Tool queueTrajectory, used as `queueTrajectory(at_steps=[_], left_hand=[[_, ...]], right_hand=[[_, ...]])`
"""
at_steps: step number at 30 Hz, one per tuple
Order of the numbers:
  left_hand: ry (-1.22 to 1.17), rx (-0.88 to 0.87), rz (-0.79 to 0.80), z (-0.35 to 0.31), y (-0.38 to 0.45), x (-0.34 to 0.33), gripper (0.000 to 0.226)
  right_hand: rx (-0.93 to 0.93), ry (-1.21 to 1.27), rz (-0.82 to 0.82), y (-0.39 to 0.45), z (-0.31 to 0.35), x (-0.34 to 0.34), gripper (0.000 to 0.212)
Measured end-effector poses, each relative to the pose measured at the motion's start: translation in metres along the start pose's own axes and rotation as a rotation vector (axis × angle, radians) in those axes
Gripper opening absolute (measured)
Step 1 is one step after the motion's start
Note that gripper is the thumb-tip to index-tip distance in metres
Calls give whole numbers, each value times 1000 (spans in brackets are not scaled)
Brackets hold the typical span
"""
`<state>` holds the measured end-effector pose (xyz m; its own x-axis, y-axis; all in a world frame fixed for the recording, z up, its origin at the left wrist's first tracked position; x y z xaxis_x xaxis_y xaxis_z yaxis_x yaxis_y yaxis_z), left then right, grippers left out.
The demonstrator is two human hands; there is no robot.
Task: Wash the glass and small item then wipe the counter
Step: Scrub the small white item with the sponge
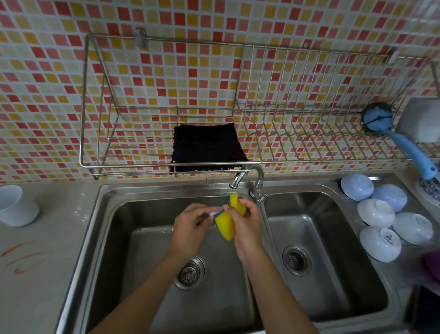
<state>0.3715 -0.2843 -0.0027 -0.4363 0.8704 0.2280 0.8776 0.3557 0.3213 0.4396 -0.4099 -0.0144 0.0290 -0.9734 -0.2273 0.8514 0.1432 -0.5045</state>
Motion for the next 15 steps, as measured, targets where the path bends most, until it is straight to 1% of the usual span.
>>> queueTrajectory(at_steps=[3, 7, 9, 12, 15], left_hand=[[-5, -11, -6, -8, 2, -5, 32], [-20, -25, -5, -11, 2, -4, 33], [-71, 35, -28, -8, 1, -3, 29], [-199, 175, -76, -2, 2, -3, 17], [-333, 304, -67, -1, 1, -5, 12]], right_hand=[[-53, 107, 10, 0, -1, -5, 33], [-73, 135, 6, 4, -2, -5, 36], [-72, 102, -11, 4, -4, -4, 37], [-57, 71, -42, 3, -4, -3, 33], [-35, 70, -68, 2, -3, 0, 33]])
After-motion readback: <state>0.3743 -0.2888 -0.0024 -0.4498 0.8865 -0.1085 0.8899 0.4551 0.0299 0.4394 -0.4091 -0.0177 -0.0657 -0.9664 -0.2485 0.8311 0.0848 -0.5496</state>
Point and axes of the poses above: each hand's wrist, its own y-axis towards the middle knuckle, its own x-axis out of the back of the hand, z = x × y, the point moved 3 cm from there along y, towards the middle knuckle, and after that the axes turned 13 degrees about -x, right-handed, at the moved point
